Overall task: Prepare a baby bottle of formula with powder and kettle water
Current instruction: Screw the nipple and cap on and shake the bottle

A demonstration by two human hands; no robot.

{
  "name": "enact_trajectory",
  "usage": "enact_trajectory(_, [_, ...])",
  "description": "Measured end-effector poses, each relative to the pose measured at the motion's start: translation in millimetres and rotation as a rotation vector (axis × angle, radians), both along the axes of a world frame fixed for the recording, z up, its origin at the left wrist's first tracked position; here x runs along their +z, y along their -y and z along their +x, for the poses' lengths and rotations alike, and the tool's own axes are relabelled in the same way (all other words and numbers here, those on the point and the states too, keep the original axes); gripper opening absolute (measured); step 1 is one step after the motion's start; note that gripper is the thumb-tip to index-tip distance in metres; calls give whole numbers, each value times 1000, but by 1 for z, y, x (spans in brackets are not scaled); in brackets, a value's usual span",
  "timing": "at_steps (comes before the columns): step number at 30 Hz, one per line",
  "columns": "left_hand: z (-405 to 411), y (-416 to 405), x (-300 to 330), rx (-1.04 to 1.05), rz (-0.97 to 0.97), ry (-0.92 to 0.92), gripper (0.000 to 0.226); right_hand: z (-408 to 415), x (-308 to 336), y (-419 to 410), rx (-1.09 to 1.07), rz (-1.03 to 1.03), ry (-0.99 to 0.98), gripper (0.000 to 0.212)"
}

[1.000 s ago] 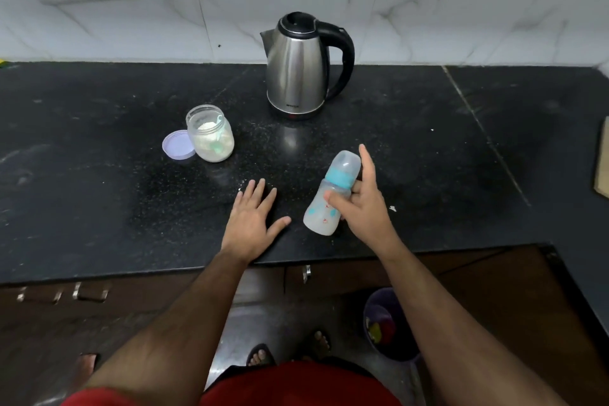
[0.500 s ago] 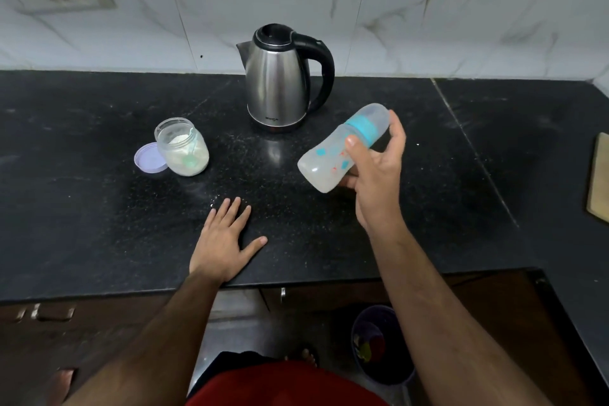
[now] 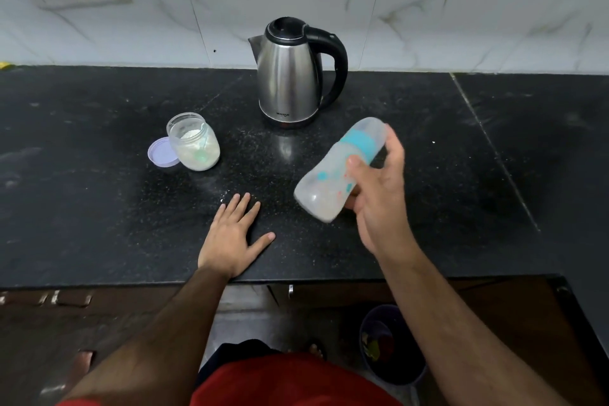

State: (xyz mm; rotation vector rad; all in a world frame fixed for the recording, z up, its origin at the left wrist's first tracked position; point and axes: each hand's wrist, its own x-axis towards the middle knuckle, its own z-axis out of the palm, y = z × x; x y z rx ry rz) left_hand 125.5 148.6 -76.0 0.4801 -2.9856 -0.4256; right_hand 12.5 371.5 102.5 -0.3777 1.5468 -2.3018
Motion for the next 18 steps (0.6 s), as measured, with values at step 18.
enact_trajectory(18, [0, 0, 3, 8, 22, 4, 85, 11, -1, 0, -56, -67, 96, 68])
